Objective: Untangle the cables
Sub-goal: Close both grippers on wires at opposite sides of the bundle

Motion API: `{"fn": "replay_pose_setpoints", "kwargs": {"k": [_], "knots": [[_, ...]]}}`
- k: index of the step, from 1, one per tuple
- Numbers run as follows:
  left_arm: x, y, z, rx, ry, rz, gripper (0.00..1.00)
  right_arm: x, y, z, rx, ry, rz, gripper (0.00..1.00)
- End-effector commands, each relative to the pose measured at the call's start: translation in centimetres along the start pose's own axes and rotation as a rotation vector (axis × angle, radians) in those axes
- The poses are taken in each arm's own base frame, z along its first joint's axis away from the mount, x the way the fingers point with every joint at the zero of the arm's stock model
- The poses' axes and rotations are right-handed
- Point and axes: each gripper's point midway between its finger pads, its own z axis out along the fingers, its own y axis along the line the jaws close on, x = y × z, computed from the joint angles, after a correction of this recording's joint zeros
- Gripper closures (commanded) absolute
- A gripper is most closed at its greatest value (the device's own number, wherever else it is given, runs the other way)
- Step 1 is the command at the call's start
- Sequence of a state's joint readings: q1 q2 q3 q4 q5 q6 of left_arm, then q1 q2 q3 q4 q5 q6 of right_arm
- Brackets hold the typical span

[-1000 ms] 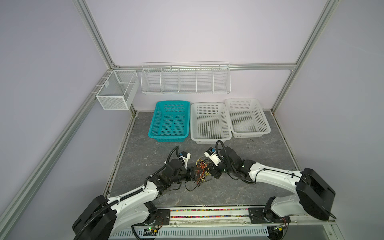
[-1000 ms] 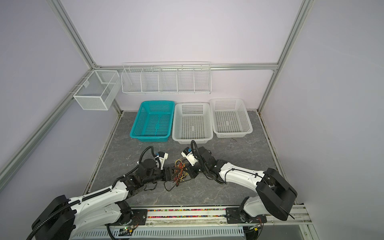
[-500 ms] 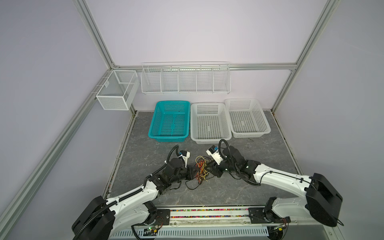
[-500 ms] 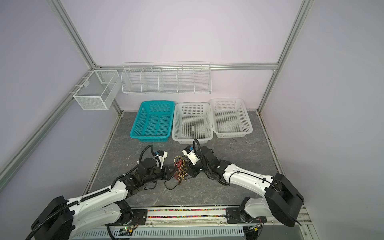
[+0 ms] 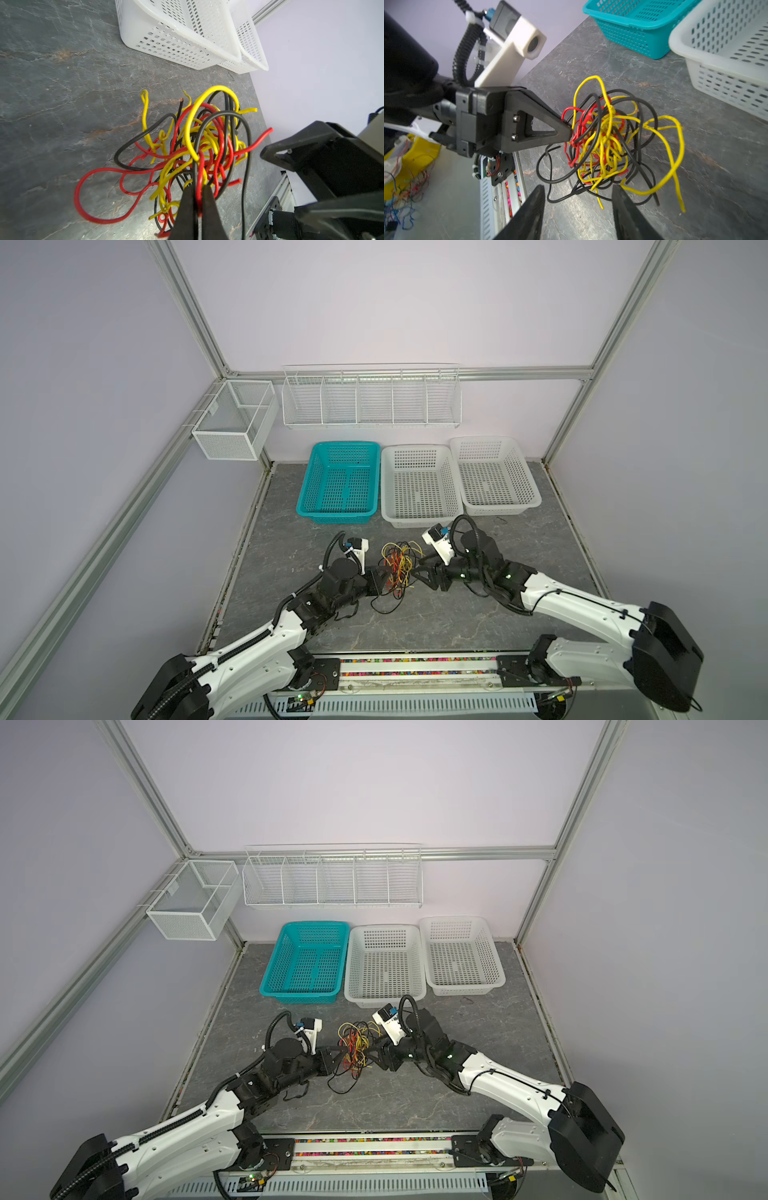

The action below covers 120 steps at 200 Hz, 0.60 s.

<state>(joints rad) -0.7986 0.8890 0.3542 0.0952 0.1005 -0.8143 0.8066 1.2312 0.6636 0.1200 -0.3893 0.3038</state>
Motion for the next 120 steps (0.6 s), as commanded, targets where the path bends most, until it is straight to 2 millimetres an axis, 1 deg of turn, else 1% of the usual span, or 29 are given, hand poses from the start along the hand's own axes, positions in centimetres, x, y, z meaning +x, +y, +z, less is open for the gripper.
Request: {"fn": "replay_pose_setpoints", "kwargs": {"k": [1, 13, 65, 76, 91, 120], "knots": [[-1.1, -0.6, -0.2, 0.022, -0.056, -0.024, 1.00, -0.1, 1.1, 0.7, -0.088, 0.005, 0.032, 0.55], [-1.1, -0.4, -0.1, 0.019, -0.056, -0.029, 1.00, 0.0, 0.9, 1.0, -0.085, 0.003, 0.045, 0.60], [-0.8, -0.5, 0.5, 0.039, -0.057, -0.045, 1.00, 0.4, -0.5, 3.0, -0.069, 0.023, 0.124, 0.63], [-0.7, -0.5, 0.7, 0.041, -0.053, -0.045, 1.00, 0.4, -0.6, 3.3, -0.070, 0.025, 0.134, 0.68], [-0.6, -0.6, 0.8, 0.046, -0.050, -0.045, 1.00, 0.6, -1.1, 3.6, -0.049, 0.030, 0.145, 0.71], [-0.4, -0.5, 0.9, 0.041, -0.047, -0.044, 1.00, 1.0, -1.7, 4.0, -0.023, 0.049, 0.155, 0.84]]}}
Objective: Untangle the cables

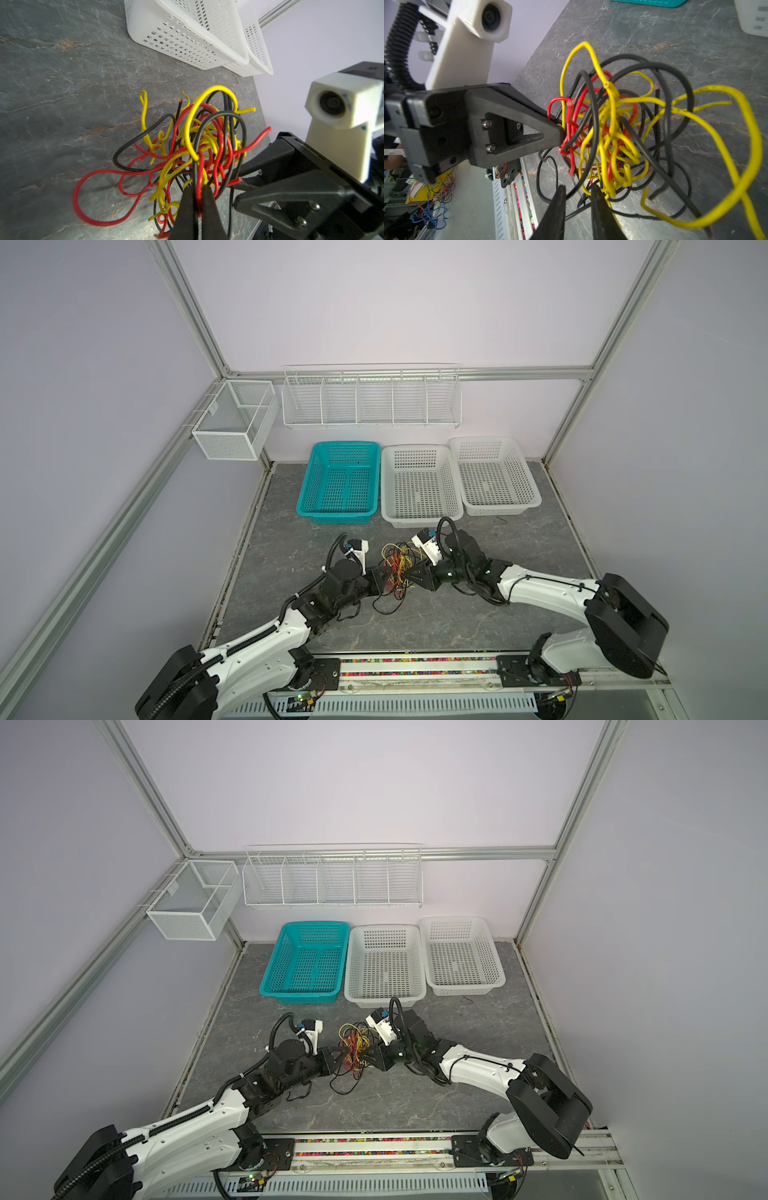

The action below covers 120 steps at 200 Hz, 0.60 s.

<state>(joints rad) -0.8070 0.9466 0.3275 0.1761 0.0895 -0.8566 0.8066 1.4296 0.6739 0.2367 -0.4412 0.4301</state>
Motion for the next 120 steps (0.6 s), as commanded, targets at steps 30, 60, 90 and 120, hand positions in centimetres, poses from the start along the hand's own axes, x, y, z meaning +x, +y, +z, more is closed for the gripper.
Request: {"fn": "replay_pose_setpoints", "kwargs": {"k": [30, 60, 90, 120], "knots": [[-0.3, -0.2, 0.1, 0.031, -0.046, -0.016, 1.00, -1.4, 0.4, -0.4, 0.005, -0.048, -0.023, 0.94], [0.4, 1.7, 0.1, -0.027, -0.041, -0.024, 1.00, -2.0, 0.7, -2.2, 0.046, -0.085, -0.069, 0.94], [1.3, 3.3, 0.4, -0.083, -0.019, -0.023, 1.00, -3.8, 2.4, -5.1, 0.067, -0.153, -0.120, 0.94], [2.0, 4.4, 0.6, -0.119, 0.002, -0.022, 1.00, -5.6, 3.9, -8.8, 0.121, -0.224, -0.169, 0.94]]}}
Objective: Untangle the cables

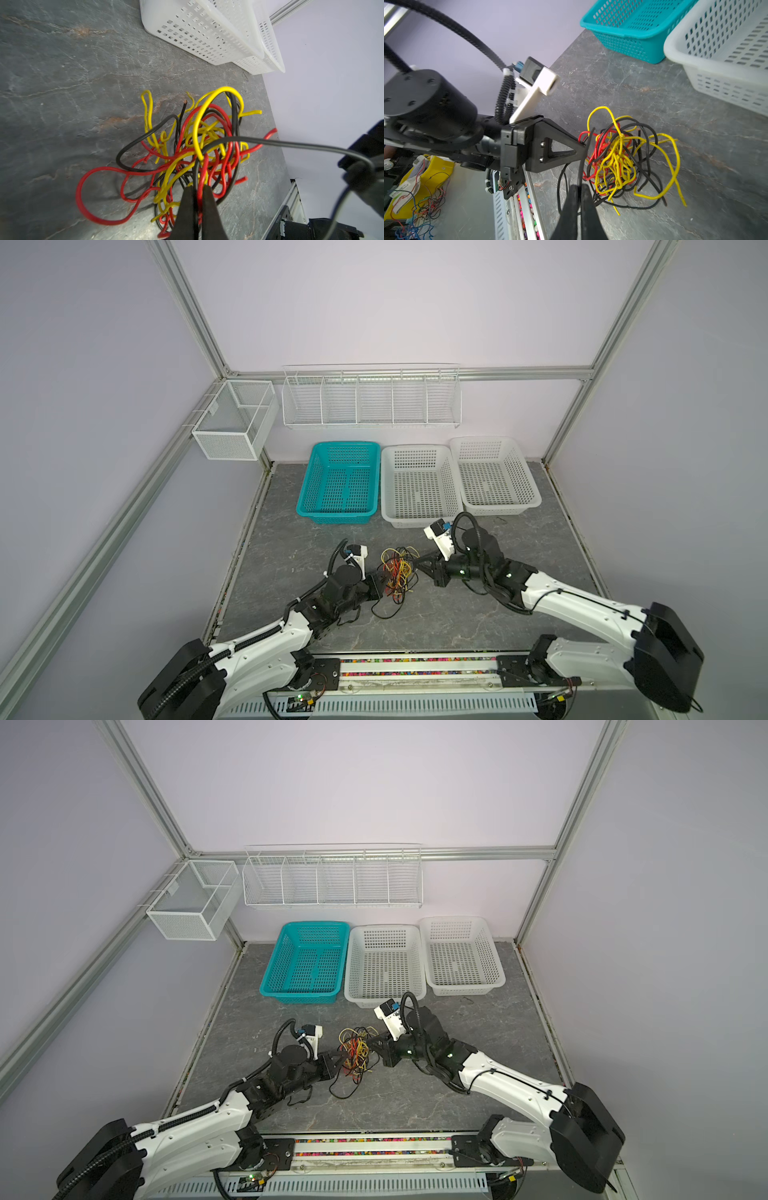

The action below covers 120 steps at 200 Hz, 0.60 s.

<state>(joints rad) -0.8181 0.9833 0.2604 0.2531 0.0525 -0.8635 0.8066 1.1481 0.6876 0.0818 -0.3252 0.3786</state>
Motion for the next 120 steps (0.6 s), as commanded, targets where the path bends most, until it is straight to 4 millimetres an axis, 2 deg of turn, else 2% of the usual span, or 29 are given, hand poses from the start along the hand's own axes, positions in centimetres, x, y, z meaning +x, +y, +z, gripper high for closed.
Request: {"fn": "replay_pose_setpoints", "kwargs": {"k": [1, 36, 57, 67, 120], "knots": [[0.8, 2.3, 0.2, -0.082, 0.007, -0.018, 1.00, -2.4, 0.4, -2.7, 0.064, -0.063, -0.062, 0.94], [1.4, 2.9, 0.5, -0.102, 0.034, -0.004, 1.00, -5.7, 2.1, -7.3, 0.121, -0.152, -0.131, 0.94], [1.6, 2.6, 0.8, -0.082, 0.045, -0.006, 1.00, -6.5, 2.5, -8.6, 0.145, -0.170, -0.154, 0.94], [1.6, 2.3, 0.8, -0.065, 0.048, -0.012, 1.00, -6.2, 2.3, -8.5, 0.151, -0.151, -0.149, 0.93], [0.5, -1.7, 0.1, 0.093, 0.026, -0.052, 1.00, -2.3, 1.5, -4.3, 0.077, -0.052, 0.034, 0.58]]}}
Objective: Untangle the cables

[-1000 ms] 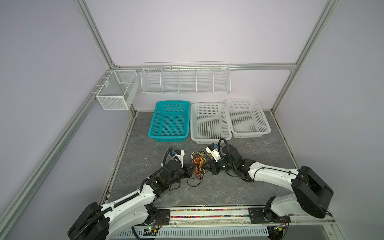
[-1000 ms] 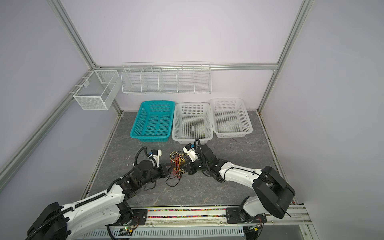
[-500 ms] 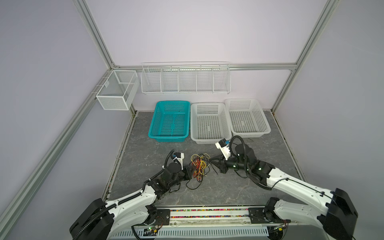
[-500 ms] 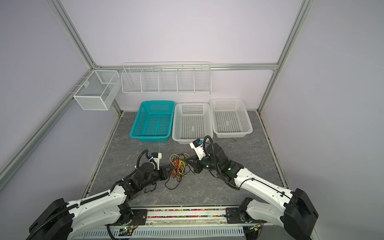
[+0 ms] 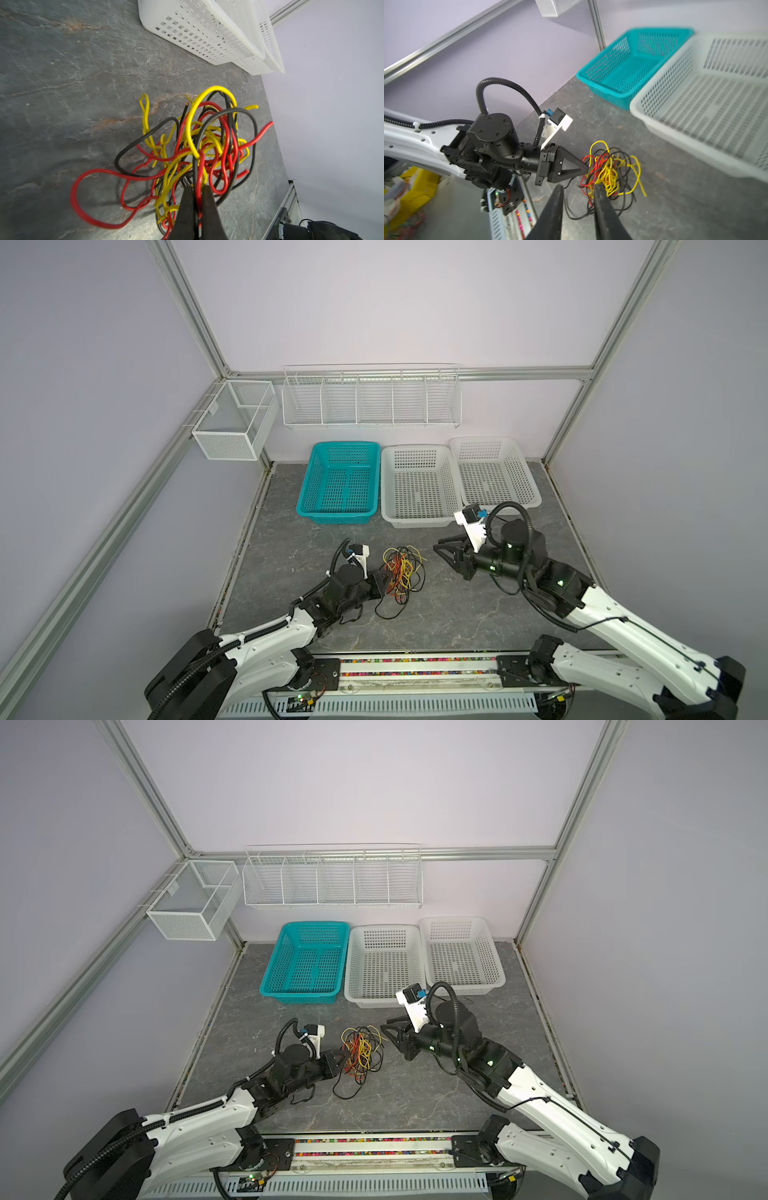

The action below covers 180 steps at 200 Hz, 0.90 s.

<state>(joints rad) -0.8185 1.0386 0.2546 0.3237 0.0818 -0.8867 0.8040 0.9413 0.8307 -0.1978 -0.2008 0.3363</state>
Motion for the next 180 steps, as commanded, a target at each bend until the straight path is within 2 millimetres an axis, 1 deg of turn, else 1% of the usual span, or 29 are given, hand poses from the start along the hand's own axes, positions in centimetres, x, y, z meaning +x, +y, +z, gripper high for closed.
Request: {"fn": "replay_pose_setpoints", "kwargs": {"k": [1, 23, 29, 54, 71, 90, 109, 120, 132, 147, 152, 169, 180], "knots": [[0.1, -1.6, -0.5, 0.071, 0.008, -0.030, 1.00, 2.7, -0.3, 1.8, -0.016, 0.060, 0.098, 0.58], [-0.2, -2.7, -1.1, 0.109, -0.007, -0.034, 1.00, 4.1, -0.2, 3.7, -0.025, 0.087, 0.133, 0.47], [-0.2, -2.9, -1.3, 0.116, -0.010, -0.036, 1.00, 4.5, -0.3, 4.2, -0.018, 0.099, 0.138, 0.46], [-0.4, -3.7, -1.8, 0.145, -0.019, -0.044, 1.00, 7.1, -1.8, 6.7, 0.052, 0.161, 0.158, 0.46], [-0.2, -4.2, -2.0, 0.159, -0.020, -0.036, 1.00, 8.6, -3.7, 8.1, 0.132, 0.195, 0.159, 0.46], [-0.2, -4.8, -2.2, 0.182, -0.023, -0.029, 1.00, 9.7, -5.6, 9.2, 0.218, 0.226, 0.139, 0.47], [-0.2, -5.0, -2.4, 0.190, -0.026, -0.029, 1.00, 10.5, -6.6, 10.0, 0.250, 0.241, 0.122, 0.47], [-0.2, -5.2, -2.6, 0.203, -0.029, -0.030, 1.00, 10.6, -6.8, 10.4, 0.256, 0.235, 0.111, 0.52], [-0.1, -5.3, -2.7, 0.215, -0.032, -0.032, 1.00, 10.6, -7.1, 10.9, 0.261, 0.226, 0.105, 0.60], [0.0, -5.7, -2.8, 0.238, -0.031, -0.035, 1.00, 10.3, -6.7, 11.4, 0.228, 0.212, 0.088, 0.63], [0.0, -5.7, -2.8, 0.241, -0.028, -0.036, 1.00, 10.2, -6.5, 11.4, 0.218, 0.207, 0.086, 0.66], [0.3, -5.6, -2.8, 0.243, -0.020, -0.034, 1.00, 9.7, -5.9, 11.4, 0.187, 0.185, 0.073, 0.76], [0.4, -5.5, -2.8, 0.238, -0.019, -0.034, 1.00, 9.4, -5.7, 11.0, 0.182, 0.170, 0.066, 0.84]]}}
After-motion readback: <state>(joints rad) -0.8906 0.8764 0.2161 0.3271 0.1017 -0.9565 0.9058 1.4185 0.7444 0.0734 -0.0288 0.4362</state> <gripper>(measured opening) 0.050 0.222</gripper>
